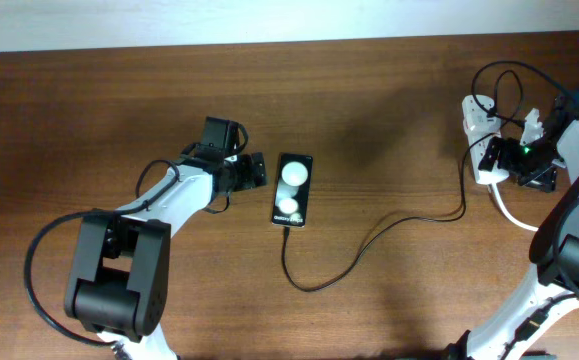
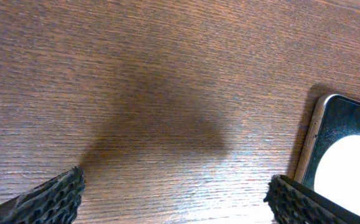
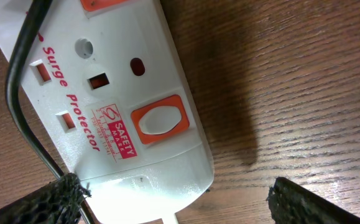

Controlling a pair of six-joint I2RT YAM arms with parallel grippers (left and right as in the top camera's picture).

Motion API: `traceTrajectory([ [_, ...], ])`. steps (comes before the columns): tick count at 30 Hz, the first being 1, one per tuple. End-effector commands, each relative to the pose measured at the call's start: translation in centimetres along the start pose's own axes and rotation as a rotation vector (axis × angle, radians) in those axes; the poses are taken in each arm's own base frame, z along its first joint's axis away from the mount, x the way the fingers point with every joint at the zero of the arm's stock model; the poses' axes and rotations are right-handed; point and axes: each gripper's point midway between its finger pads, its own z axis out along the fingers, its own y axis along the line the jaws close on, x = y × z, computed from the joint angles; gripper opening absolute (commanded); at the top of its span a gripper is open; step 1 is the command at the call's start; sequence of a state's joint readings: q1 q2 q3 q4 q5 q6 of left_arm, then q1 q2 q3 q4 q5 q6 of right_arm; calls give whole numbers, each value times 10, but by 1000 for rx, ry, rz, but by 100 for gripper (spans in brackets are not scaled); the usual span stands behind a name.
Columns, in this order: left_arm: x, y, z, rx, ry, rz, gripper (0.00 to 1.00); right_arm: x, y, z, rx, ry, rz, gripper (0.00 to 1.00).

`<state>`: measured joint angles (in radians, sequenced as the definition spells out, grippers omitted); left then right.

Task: Plug charger to phone and switch on socket

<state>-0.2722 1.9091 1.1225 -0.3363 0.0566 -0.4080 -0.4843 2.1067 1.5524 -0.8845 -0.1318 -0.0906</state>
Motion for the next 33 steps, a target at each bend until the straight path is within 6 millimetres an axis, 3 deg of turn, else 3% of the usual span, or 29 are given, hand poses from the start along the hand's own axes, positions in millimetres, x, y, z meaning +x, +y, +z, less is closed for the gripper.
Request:
traceTrajectory([
  [1, 35, 16, 19, -32, 109, -23, 99, 3, -7, 8, 34, 20, -8, 99],
  [5, 28, 16, 13, -58, 76, -11, 99, 3, -7, 8, 34, 21, -8, 99],
  [7, 12, 10, -6, -42, 14, -8, 99, 3, -7, 8, 34, 21, -8, 99],
  [12, -35, 28, -63, -185, -215, -16, 99, 3, -7, 8, 34, 21, -8, 99],
  [13, -28, 31, -67, -199, -188, -14, 99, 3, -7, 8, 34, 21, -8, 99],
  [15, 19, 35, -70, -188, 13, -6, 99, 3, -7, 8, 34, 21, -8, 99],
  [17, 35, 37, -68, -190, 71, -5, 99, 3, -7, 8, 34, 21, -8, 99],
  [28, 68, 52, -32, -161, 31, -5, 99, 3, -7, 8, 34, 21, -8, 99],
  [30, 74, 45, -25, -95, 20, 44, 99, 3, -7, 8, 34, 21, -8, 99],
  [33, 66, 32, -29, -28, -16, 150, 99, 3, -7, 8, 34, 21, -8, 99],
])
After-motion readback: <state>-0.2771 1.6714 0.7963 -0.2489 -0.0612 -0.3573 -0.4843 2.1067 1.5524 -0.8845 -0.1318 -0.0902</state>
